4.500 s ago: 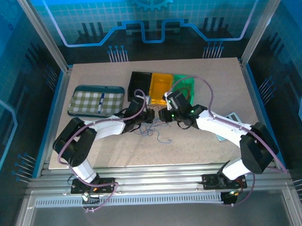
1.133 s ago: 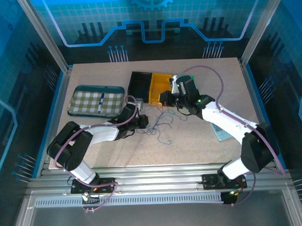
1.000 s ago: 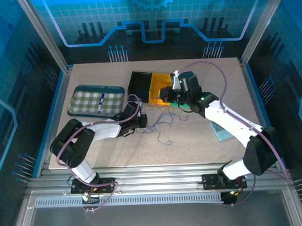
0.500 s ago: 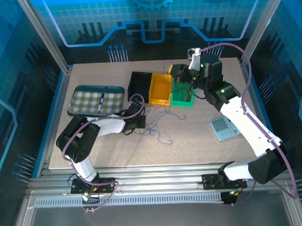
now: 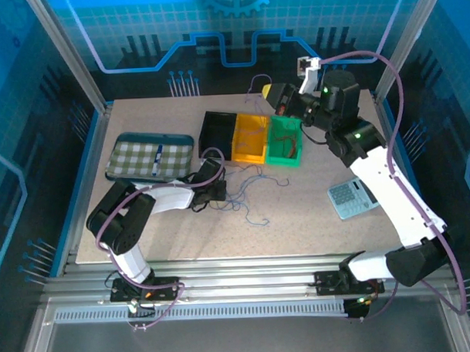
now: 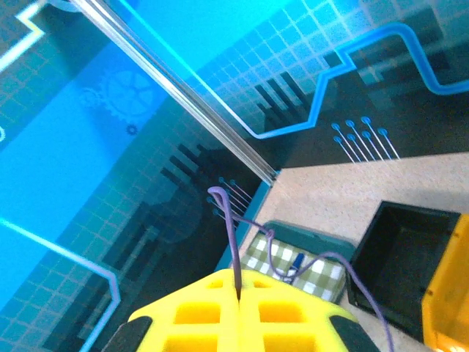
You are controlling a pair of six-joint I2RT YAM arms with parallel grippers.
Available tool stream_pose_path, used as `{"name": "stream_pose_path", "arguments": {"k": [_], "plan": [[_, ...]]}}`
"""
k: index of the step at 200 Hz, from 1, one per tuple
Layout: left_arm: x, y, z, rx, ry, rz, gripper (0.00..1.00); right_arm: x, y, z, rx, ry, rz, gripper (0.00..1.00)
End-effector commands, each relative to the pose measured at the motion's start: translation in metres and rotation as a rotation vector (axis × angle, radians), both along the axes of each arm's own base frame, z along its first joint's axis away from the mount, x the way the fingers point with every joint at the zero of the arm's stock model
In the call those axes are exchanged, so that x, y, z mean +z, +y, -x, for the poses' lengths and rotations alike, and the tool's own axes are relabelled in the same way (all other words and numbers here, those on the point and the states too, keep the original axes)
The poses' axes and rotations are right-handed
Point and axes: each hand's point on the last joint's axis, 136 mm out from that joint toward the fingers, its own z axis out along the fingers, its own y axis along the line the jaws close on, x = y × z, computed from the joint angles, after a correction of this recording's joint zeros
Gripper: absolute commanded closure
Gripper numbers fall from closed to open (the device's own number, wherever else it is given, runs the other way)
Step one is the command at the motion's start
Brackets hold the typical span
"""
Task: Untangle the cables
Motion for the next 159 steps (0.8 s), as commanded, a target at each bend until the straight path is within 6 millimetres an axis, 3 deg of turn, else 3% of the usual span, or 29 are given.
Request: {"name": "stream_pose_path", "arguments": {"k": [1,46,97,159], "plan": [[-0.032,0.036,0.038,0.032,0.135,-0.133,1.00,0.004,0.001,-0.003,0.018,-0.016,0.016,1.00],[-0.015,0.026,0.032,0.025,0.081,-0.059,1.00,-0.016,0.003,-0.022,-0.006,0.017,0.056,1.00],[0.005,0.010,0.026,0.007,0.046,0.038,1.00,-0.063,0.016,-0.073,-0.022,0.055,0.198,1.00],[0.012,0.008,0.022,0.011,0.049,0.034,1.00,-0.112,0.027,-0.130,-0.056,0.079,0.360,1.00]]}}
